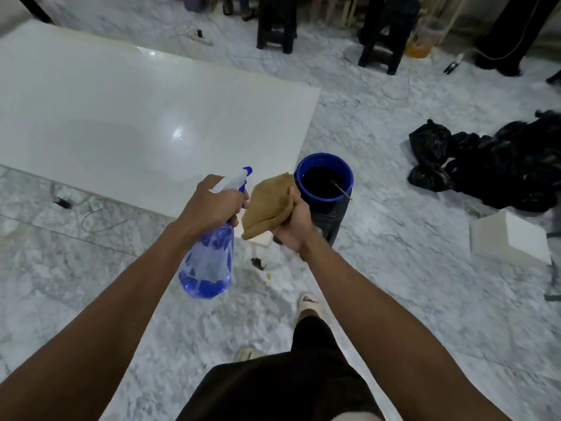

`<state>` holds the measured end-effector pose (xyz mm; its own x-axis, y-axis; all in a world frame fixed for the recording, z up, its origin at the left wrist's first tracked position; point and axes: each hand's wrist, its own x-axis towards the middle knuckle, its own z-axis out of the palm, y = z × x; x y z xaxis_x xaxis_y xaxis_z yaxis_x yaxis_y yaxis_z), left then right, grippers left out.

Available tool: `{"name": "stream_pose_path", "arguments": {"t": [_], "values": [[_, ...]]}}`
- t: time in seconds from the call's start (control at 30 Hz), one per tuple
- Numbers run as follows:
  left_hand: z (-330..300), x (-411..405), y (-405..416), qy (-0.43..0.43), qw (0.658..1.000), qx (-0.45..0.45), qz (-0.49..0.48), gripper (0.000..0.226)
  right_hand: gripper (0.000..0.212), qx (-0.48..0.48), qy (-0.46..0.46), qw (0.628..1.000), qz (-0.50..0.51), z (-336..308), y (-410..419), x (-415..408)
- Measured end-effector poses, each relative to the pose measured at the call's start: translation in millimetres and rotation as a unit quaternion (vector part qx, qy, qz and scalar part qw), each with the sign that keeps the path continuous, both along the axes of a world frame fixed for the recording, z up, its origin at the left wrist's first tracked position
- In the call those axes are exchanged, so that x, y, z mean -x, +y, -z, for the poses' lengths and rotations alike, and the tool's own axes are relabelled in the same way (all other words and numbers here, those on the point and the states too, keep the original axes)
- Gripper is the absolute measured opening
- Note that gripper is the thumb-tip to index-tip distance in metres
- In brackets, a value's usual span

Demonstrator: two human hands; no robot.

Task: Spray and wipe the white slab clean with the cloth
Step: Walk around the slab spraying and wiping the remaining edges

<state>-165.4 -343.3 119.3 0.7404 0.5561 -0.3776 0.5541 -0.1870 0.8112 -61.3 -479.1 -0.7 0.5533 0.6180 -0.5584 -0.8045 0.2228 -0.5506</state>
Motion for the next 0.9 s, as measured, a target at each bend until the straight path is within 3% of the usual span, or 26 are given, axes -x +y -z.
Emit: {"name": "stream_pose_path", "arguments": {"t": [0.1, 0.33, 0.53, 0.67, 0.8, 0.9], "values": [[-8, -41, -1, 0.001, 1.0, -0.002, 0.023, 0.024, 0.065, -0.007, -0.026, 0.998, 0.052, -29, -11, -54], [-8, -165, -3, 0.006, 0.999, 0.012, 0.051, 0.017, 0.078, -0.027, -0.055, 0.996, 0.067, -42, -19, -189], [14, -285, 6, 0.039, 0.997, 0.02, 0.06, 0.022, 0.077, -0.019, -0.033, 0.996, 0.084, -24, -2, -310], [28, -354, 16, 0.057, 0.997, 0.031, 0.046, 0.037, 0.074, -0.027, -0.007, 0.996, 0.08, -4, 16, -369], [40, -402, 24, 0.073, 0.995, 0.053, 0.031, 0.024, 0.074, -0.053, 0.026, 0.994, 0.087, 6, 29, -408], [46, -423, 28, 0.081, 0.994, 0.06, 0.029, 0.029, 0.075, -0.058, 0.04, 0.992, 0.102, 13, 36, -430]]}}
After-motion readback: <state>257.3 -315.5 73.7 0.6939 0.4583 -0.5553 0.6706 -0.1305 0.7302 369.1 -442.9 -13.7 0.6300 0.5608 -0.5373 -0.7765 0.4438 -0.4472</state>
